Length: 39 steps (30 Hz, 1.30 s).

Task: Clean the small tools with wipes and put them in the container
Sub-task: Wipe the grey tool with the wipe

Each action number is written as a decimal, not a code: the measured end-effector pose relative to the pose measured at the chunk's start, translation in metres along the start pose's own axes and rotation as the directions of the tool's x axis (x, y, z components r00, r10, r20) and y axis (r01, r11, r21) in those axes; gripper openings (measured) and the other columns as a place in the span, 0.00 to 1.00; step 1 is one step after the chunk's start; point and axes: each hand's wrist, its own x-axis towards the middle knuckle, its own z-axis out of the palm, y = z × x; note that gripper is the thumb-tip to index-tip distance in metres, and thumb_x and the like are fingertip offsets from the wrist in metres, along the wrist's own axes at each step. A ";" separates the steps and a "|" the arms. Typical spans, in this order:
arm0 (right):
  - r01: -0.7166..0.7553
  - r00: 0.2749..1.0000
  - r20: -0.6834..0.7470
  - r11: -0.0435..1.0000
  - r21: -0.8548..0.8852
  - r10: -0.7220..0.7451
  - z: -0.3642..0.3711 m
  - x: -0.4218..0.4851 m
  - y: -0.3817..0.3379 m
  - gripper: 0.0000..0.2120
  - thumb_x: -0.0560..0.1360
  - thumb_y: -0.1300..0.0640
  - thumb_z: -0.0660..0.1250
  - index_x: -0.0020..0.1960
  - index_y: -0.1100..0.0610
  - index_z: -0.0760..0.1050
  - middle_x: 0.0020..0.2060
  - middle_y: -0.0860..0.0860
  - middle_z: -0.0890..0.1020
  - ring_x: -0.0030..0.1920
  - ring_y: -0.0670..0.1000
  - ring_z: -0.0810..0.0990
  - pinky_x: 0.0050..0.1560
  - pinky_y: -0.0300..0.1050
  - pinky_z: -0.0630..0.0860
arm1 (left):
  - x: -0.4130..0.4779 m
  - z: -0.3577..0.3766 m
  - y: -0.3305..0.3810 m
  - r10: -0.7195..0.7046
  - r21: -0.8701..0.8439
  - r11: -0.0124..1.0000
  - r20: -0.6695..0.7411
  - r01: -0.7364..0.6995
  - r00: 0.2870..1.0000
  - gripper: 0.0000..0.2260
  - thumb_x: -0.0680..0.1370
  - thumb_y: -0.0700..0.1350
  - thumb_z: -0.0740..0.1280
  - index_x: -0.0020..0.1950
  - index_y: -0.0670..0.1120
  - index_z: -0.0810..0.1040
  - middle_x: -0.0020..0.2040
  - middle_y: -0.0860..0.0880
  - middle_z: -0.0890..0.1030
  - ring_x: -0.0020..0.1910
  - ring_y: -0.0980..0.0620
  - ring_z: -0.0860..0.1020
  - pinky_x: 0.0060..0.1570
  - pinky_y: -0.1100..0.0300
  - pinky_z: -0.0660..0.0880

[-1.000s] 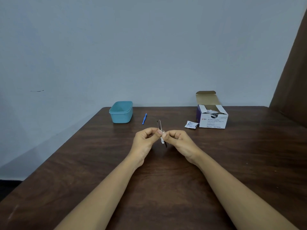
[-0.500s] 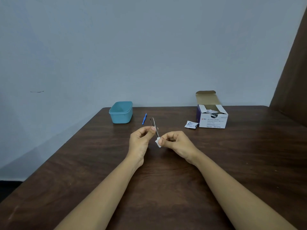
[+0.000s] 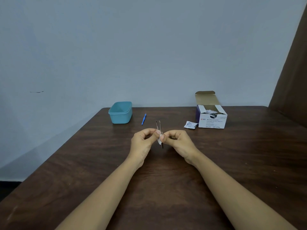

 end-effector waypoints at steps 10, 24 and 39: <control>0.031 0.999 0.035 0.963 -0.267 -0.022 0.006 0.000 0.002 0.07 0.71 0.51 0.74 0.39 0.55 0.83 0.37 0.53 0.85 0.35 0.42 0.75 0.40 0.41 0.72 | 0.003 -0.001 -0.002 -0.009 -0.009 1.000 -0.157 0.008 0.988 0.05 0.75 0.47 0.71 0.47 0.46 0.84 0.43 0.50 0.84 0.43 0.61 0.79 0.41 0.74 0.73; 0.059 0.990 -0.116 0.976 -0.211 -0.085 0.004 -0.002 -0.001 0.07 0.72 0.54 0.73 0.37 0.55 0.83 0.35 0.55 0.84 0.35 0.45 0.76 0.40 0.45 0.72 | 0.000 -0.001 0.002 -0.017 0.024 1.000 -0.083 0.020 0.996 0.02 0.73 0.47 0.73 0.44 0.51 0.85 0.42 0.53 0.85 0.47 0.59 0.81 0.45 0.68 0.72; 0.008 0.961 -0.274 0.989 0.146 0.032 0.002 -0.001 -0.010 0.06 0.75 0.61 0.69 0.46 0.63 0.82 0.35 0.47 0.85 0.37 0.38 0.81 0.41 0.29 0.73 | -0.004 0.001 0.001 0.039 0.136 0.990 -0.049 -0.032 0.998 0.06 0.71 0.53 0.74 0.45 0.53 0.85 0.41 0.55 0.85 0.44 0.61 0.80 0.42 0.71 0.75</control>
